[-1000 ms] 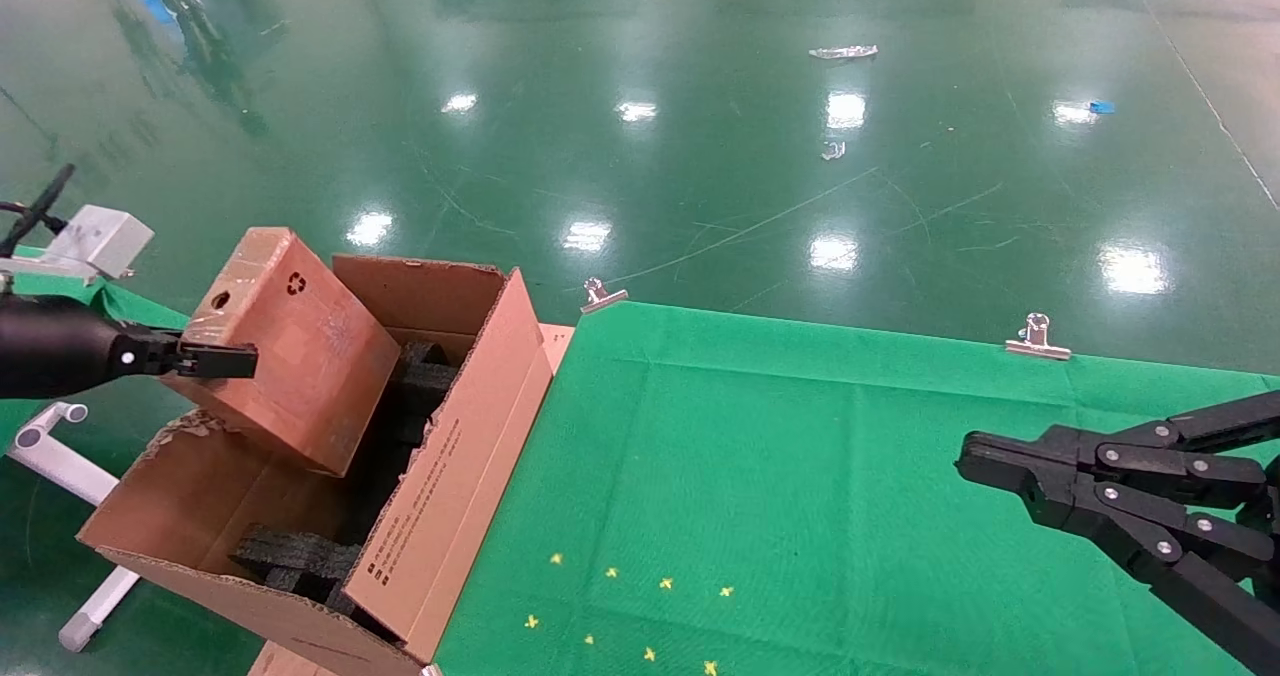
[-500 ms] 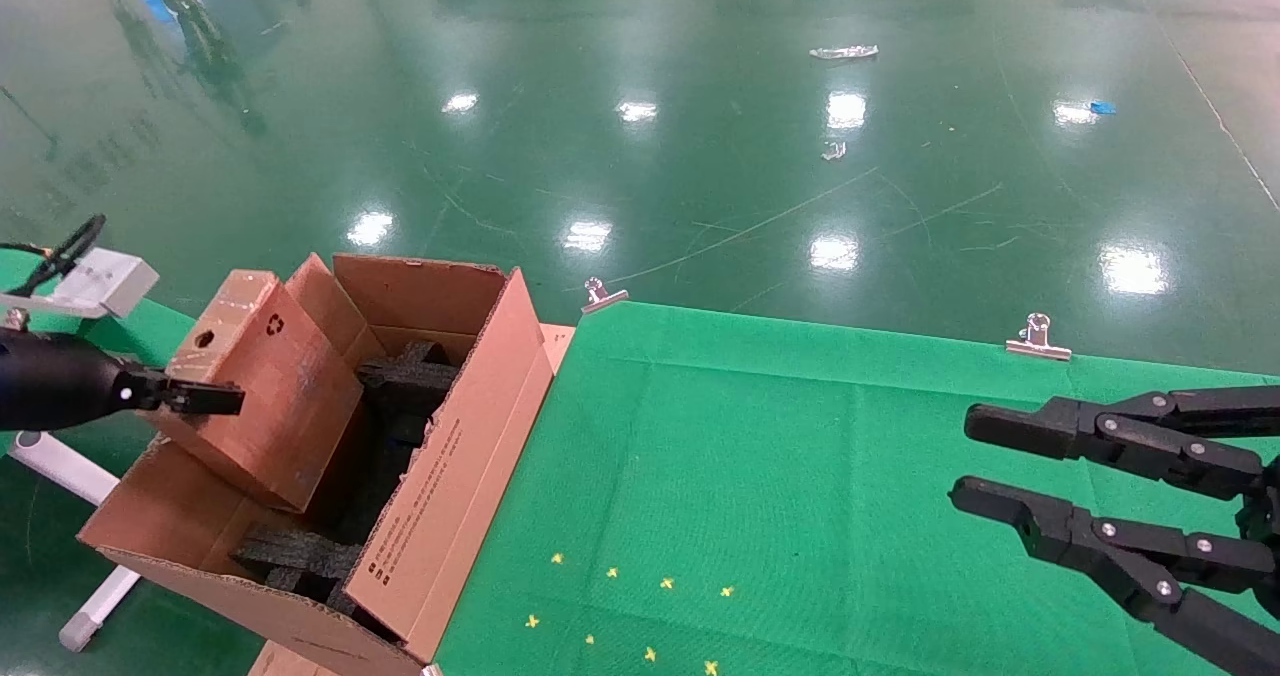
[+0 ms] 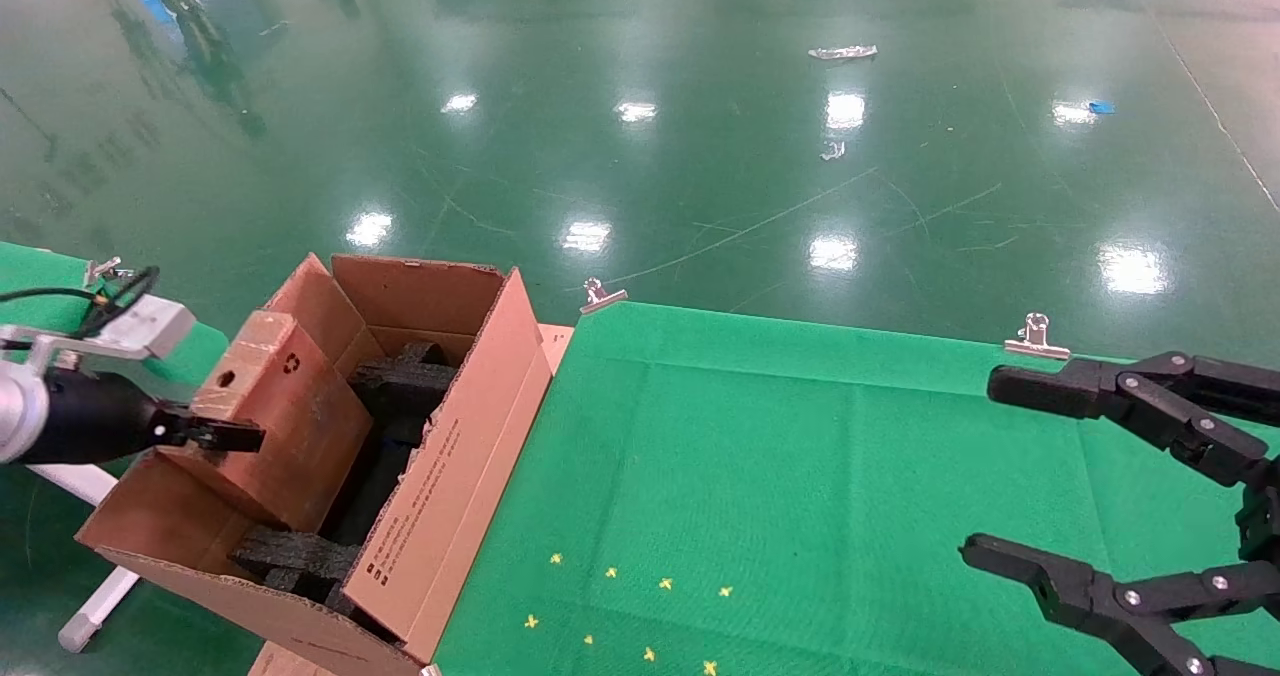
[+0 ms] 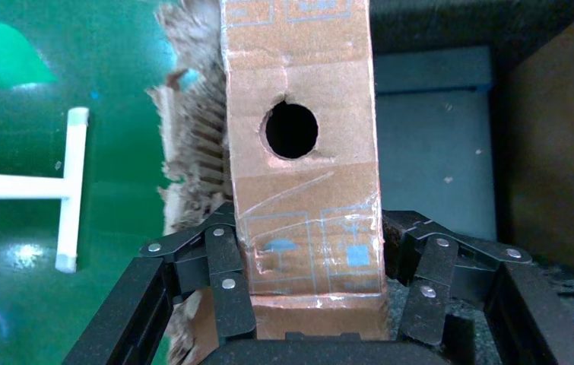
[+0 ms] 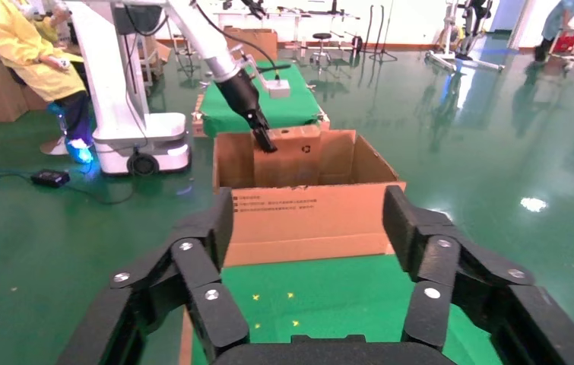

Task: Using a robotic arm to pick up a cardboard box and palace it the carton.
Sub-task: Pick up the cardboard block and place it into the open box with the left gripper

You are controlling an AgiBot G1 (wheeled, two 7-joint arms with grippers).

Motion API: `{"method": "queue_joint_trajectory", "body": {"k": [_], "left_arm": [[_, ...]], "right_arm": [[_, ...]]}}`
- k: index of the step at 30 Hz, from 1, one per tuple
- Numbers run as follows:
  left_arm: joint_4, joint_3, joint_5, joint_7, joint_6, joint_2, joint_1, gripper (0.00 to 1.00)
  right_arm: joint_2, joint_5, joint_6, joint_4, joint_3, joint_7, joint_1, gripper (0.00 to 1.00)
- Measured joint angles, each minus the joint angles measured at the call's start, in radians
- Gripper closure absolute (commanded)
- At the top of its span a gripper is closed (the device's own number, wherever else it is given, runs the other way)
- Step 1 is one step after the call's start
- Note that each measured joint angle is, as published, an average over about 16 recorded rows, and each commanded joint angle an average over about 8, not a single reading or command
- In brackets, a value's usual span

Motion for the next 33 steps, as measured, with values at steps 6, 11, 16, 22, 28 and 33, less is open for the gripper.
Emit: {"method": "queue_joint_trajectory", "body": {"k": [6, 11, 16, 22, 28, 33], "left_arm": [[0.109, 0.01, -0.024, 0.061, -0.01, 0.074, 0.036, 1.0], [0.224, 0.012, -0.056, 0.131, -0.014, 0.149, 0.069, 1.0], [0.35, 0.007, -0.093, 0.213, -0.013, 0.227, 0.103, 1.0], [0.498, -0.005, -0.134, 0.309, -0.004, 0.309, 0.129, 0.72], [0.614, -0.021, -0.168, 0.401, 0.013, 0.364, 0.135, 0.0], [0.685, -0.034, -0.187, 0.46, 0.03, 0.392, 0.125, 0.0]], "right_arm": [[0.0, 0.0, 0.0, 0.0, 0.0, 0.0, 0.0, 0.0], [0.0, 0.0, 0.0, 0.0, -0.001, 0.0, 0.0, 0.0], [0.0, 0.001, 0.0, 0.0, -0.001, 0.0, 0.0, 0.0], [0.001, 0.001, 0.001, 0.0, -0.001, -0.001, 0.0, 0.0], [0.001, 0.001, 0.001, 0.0, -0.002, -0.001, 0.0, 0.0], [0.001, 0.001, 0.001, 0.0, -0.002, -0.001, 0.0, 0.0]]}}
